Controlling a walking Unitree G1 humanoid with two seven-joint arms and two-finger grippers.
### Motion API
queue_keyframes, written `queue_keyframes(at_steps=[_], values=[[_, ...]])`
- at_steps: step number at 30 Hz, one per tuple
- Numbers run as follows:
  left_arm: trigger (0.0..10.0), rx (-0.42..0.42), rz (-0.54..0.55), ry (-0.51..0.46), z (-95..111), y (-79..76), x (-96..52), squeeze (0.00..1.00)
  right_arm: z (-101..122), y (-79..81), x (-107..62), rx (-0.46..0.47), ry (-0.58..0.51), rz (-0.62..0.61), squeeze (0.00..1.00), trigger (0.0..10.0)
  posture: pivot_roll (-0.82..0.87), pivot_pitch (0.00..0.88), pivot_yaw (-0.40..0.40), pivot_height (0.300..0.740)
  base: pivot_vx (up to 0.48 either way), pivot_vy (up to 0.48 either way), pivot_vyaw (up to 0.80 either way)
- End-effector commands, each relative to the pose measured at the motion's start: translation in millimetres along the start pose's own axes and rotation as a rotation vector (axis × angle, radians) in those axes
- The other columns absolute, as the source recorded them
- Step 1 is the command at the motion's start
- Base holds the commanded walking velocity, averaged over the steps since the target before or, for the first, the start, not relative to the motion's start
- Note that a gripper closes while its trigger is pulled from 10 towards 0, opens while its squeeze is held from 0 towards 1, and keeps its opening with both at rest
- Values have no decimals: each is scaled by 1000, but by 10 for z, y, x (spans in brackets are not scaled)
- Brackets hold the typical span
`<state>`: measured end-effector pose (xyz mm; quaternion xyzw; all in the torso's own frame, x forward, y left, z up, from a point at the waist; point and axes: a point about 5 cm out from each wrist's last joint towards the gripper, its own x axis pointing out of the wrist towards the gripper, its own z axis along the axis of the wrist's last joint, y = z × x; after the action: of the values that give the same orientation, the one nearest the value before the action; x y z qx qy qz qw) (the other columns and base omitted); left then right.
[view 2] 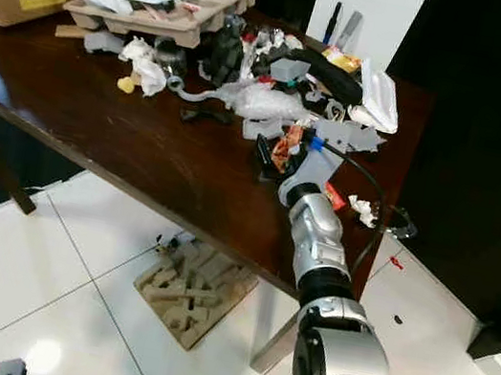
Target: Picking trash to rubbish bin
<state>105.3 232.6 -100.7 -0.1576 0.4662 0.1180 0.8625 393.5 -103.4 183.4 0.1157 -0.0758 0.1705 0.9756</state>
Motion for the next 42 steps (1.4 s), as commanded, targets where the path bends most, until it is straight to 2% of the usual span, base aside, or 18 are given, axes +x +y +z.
queue_keyframes(at_steps=[1,10,18,20,30,36,38,39,40,41,42], values=[[10000,-2,-27,49,-159,-63,-19,0,-17,-44,-9,6,7,-25,0,10000,239,166,-95,740,330,0,0],[10000,2,-36,43,-152,-82,-14,0,40,-81,5,1,-17,-47,0,10000,240,171,-95,740,341,0,0],[10000,4,-38,40,-145,-80,-14,0,66,-90,15,-39,-22,-60,0,10000,242,172,-96,740,347,0,0],[10000,-6,-33,42,-151,-76,-16,0,31,-104,7,-94,14,-65,0,10000,242,172,-96,740,315,0,0],[10000,-29,-34,51,-166,-81,-16,0,-36,-140,-25,-136,83,-24,0,10000,237,173,-96,740,85,0,0],[10000,-26,-40,61,-180,-103,-12,0,23,-322,-66,-181,107,-54,0,10000,236,165,-99,740,0,0,0],[10000,-28,-41,62,-182,-107,-12,0,42,-337,-67,-180,106,-47,0,10000,236,165,-99,740,0,0,0],[10000,-29,-47,64,-184,-115,-11,0,102,-363,-71,-133,85,-9,0,10000,238,164,-97,740,0,0,0],[10000,-29,-47,64,-184,-115,-11,0,102,-363,-71,-133,85,-9,0,10000,238,164,-97,740,0,0,0],[10000,-31,-56,65,-187,-126,-9,0,234,-427,-85,-26,28,54,0,10000,238,164,-97,740,0,0,0],[10000,-31,-56,65,-187,-126,-9,0,234,-427,-85,-26,28,54,0,10000,238,164,-97,740,0,0,0]])
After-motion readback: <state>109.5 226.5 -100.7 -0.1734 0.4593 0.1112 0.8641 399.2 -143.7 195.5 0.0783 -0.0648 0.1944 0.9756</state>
